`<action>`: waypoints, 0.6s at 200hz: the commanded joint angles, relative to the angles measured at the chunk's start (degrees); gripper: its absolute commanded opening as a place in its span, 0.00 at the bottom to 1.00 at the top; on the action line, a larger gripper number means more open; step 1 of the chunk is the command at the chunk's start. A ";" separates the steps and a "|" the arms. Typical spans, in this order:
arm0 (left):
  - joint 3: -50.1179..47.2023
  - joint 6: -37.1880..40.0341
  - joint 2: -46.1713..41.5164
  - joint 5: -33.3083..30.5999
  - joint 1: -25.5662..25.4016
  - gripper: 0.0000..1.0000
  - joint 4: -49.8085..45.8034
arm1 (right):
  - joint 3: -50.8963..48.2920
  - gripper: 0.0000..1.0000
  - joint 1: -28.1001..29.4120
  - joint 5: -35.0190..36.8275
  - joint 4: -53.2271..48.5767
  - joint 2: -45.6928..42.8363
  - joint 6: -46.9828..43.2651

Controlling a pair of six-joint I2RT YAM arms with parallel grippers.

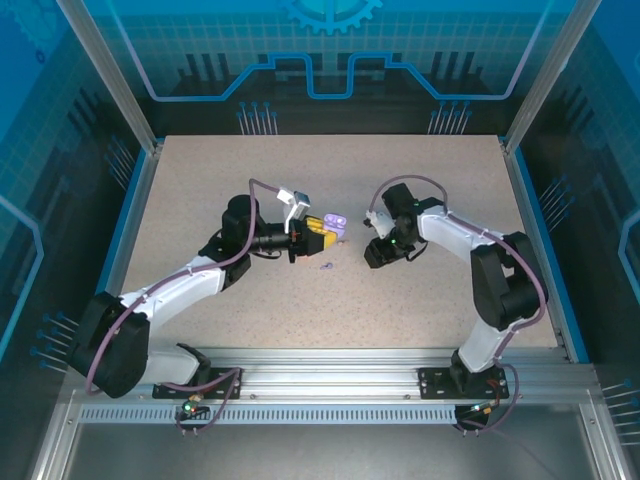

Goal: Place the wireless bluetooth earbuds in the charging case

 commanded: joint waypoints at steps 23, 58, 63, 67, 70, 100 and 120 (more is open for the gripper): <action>-0.99 -0.77 -1.35 -0.56 0.28 0.05 2.39 | 2.57 0.43 0.73 2.26 0.26 2.29 -1.21; -0.78 -0.53 -1.28 -0.66 0.25 0.05 2.19 | 4.44 0.42 1.03 2.87 -0.11 4.80 -1.34; -0.83 -0.50 -1.26 -0.76 0.29 0.05 2.20 | 4.62 0.42 1.13 3.04 -0.10 5.13 -1.38; -0.84 -0.49 -1.25 -0.76 0.24 0.05 2.16 | 4.79 0.42 1.22 3.14 -0.10 5.36 -1.38; -0.81 -0.53 -1.21 -0.74 0.29 0.05 2.13 | 4.86 0.42 1.22 3.21 -0.13 5.53 -1.38; -0.84 -0.56 -1.08 -0.81 0.24 0.04 2.15 | 5.87 0.41 1.84 4.24 -0.91 7.22 -1.73; -0.68 -0.52 -1.08 -0.87 0.24 0.05 1.90 | 6.22 0.40 2.22 4.61 -1.19 8.08 -2.00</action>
